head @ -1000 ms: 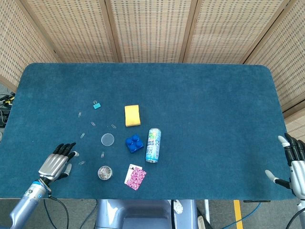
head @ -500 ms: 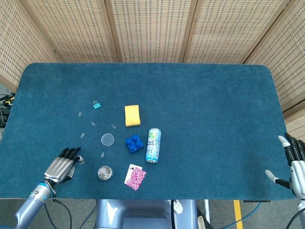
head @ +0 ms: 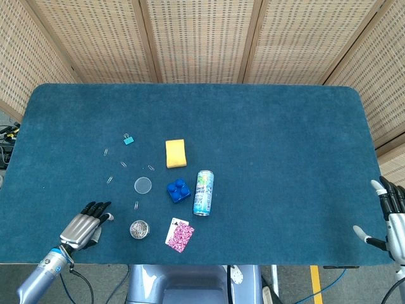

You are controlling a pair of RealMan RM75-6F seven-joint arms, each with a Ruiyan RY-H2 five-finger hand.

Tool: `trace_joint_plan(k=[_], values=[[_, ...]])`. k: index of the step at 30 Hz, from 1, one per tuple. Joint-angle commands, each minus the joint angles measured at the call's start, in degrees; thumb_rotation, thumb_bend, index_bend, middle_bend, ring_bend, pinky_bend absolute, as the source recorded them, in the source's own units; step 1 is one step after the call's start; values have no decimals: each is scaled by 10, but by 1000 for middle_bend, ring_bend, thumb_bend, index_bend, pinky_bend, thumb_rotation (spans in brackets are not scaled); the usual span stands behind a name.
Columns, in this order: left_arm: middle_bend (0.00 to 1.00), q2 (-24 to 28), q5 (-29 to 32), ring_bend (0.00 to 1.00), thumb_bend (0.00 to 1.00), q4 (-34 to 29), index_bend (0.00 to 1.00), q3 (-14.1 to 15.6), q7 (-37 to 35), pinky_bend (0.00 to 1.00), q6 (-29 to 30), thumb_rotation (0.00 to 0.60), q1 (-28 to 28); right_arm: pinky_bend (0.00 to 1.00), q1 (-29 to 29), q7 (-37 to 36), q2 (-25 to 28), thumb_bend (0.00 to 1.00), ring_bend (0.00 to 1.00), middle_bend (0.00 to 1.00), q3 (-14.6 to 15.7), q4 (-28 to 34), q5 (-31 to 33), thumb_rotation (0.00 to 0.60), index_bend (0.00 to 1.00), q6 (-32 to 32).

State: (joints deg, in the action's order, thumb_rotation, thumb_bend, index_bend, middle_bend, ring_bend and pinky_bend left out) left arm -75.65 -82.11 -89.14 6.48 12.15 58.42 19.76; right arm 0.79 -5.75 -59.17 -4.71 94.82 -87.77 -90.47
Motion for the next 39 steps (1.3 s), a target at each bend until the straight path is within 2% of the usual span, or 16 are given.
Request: trace_joint_plan(k=[1,3,9,20,39], values=[[0,-4,-17,0,522,13,257,-6,-15,0,28,600,-7,0,0,0,0,0,0,0,0,0,0,600,10,0],[0,-8,-27,0,411,27,285,-9,-20,0,42,600,-9,0,0,-1,0,0,0,0,0,0,0,600,10,1],[0,-31,-42,0,322,86,375,-20,-40,0,59,600,-6,0,0,-3,1,0,0,0,1,0,0,600,10,1],[0,-62,-54,0,320,141,436,-24,-64,0,60,600,2,0,2,3,-1,0,0,0,1,0,0,600,10,6],[0,-96,-55,0,347,177,496,-25,-69,0,57,600,4,0,3,-1,1,0,0,0,2,0,1,600,10,7]])
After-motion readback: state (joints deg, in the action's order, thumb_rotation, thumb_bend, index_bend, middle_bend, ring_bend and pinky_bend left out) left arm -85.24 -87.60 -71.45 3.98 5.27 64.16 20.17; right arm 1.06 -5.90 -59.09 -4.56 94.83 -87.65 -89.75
